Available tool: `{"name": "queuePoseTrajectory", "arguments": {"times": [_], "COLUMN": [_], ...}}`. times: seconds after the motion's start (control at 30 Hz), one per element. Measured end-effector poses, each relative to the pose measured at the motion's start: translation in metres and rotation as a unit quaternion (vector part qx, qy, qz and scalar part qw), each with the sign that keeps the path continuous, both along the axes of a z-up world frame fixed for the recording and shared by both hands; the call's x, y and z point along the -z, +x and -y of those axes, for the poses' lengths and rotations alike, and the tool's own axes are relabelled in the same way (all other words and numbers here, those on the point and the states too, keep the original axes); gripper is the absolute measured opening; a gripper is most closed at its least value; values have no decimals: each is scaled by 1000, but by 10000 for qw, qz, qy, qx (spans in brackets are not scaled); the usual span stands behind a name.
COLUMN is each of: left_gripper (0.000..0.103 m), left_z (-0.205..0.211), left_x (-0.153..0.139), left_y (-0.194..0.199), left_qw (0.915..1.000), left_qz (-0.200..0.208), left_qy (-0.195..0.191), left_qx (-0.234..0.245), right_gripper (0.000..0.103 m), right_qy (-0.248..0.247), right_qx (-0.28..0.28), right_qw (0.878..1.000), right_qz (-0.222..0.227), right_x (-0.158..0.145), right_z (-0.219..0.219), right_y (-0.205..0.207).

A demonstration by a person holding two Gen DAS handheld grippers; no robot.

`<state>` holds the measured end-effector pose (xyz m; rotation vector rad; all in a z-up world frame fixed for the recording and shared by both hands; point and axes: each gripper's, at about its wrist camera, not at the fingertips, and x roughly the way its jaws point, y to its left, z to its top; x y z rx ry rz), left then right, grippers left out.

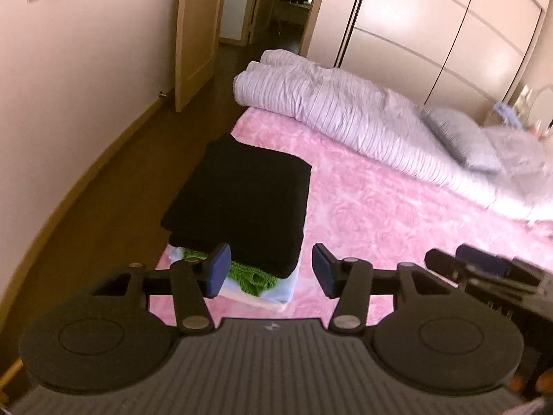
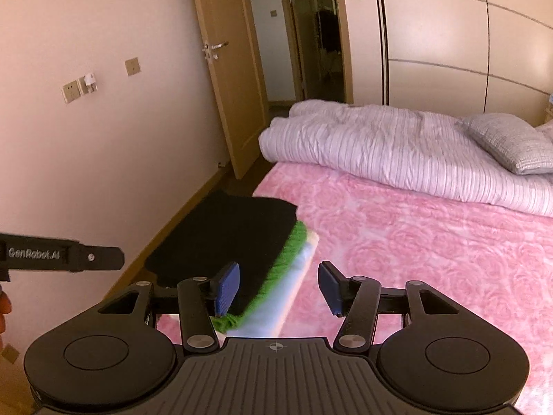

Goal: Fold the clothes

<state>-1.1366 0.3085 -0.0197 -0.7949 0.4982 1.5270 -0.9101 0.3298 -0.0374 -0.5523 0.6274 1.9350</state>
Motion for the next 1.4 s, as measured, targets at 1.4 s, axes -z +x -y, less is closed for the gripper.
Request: {"name": "queuePoseTrajectory", "arguments": {"times": [1.4], "left_gripper": [48], "left_z": [20], "left_x": [66], "left_y": [157], "left_qw": [9716], "left_qz": [-149], "left_qy": [-825], "left_qx": [-2212], "right_gripper": [55], "right_qy": [-1073], "right_qx": [-2251], "right_qw": [9652], "right_qz": [790], "right_x": [61], "right_z": [-76], "right_y": [87]}}
